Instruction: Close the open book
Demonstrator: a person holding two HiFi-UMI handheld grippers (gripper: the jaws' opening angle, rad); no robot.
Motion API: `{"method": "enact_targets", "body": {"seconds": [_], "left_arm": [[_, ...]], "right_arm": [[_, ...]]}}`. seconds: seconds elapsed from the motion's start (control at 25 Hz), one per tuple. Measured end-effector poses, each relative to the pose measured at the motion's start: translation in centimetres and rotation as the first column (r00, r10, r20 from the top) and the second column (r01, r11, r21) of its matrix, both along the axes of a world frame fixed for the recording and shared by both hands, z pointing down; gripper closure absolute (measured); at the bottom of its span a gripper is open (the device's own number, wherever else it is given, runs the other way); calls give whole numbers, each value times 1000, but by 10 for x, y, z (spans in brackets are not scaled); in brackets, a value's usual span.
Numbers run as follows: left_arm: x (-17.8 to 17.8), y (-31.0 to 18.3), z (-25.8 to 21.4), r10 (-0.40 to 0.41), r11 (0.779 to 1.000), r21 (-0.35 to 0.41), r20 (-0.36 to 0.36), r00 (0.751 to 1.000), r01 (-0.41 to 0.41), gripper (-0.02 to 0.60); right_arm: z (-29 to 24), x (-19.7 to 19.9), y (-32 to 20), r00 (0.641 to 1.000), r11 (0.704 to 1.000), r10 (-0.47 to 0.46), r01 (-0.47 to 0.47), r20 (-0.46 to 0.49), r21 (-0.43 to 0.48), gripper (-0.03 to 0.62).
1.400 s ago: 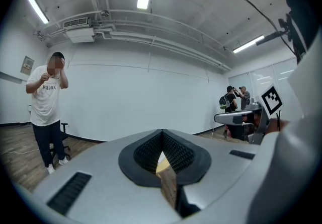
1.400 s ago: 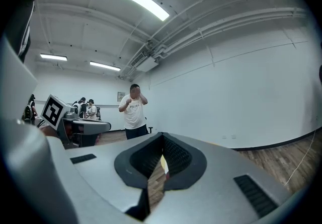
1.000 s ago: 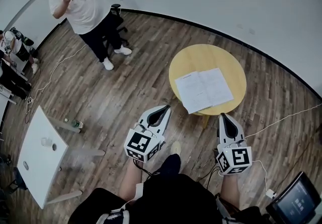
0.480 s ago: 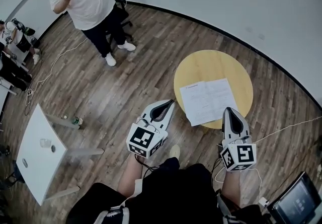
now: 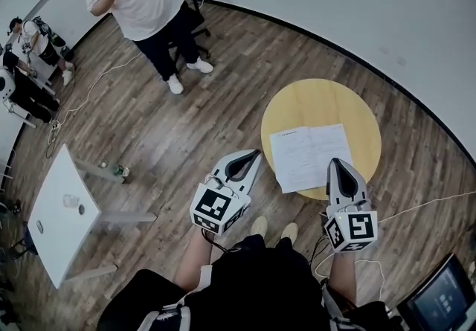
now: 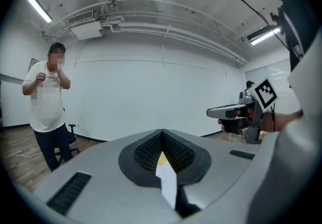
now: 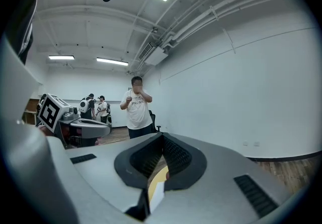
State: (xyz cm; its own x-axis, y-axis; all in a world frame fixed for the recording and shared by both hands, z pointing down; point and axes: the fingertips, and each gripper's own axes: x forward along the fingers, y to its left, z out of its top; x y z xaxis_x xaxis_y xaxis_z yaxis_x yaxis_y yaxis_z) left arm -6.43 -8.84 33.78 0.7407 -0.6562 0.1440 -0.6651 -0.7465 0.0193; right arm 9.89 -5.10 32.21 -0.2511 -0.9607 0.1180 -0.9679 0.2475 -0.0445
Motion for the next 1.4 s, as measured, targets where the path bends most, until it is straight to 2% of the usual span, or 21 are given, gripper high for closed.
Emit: {"method": "enact_targets", "body": {"seconds": [0.28,0.56,0.88,1.12,1.4], "left_arm": [[5,-7,9,-25,999,-19,8,1000,25,583],[0,-8,32,-48,995,-92,-5,999,47,583],[-2,-5,81,-69,978,-195,25,997,73,583],[-7,-6,130,-82,955,-283,44,996,91,583],[-1,-3,159,-59,942,-327,55,997,74,583]], "right_arm": [[9,1,-11,999,999,-35,35,6,-23,591],[31,-6,-19,997,995,-69,70,23,-77,591],[79,-11,-20,995,978,-89,96,44,-186,591],[132,-19,-20,992,951,-103,118,67,-285,590],[163,-28,-20,990,933,-116,136,78,-333,590]]}}
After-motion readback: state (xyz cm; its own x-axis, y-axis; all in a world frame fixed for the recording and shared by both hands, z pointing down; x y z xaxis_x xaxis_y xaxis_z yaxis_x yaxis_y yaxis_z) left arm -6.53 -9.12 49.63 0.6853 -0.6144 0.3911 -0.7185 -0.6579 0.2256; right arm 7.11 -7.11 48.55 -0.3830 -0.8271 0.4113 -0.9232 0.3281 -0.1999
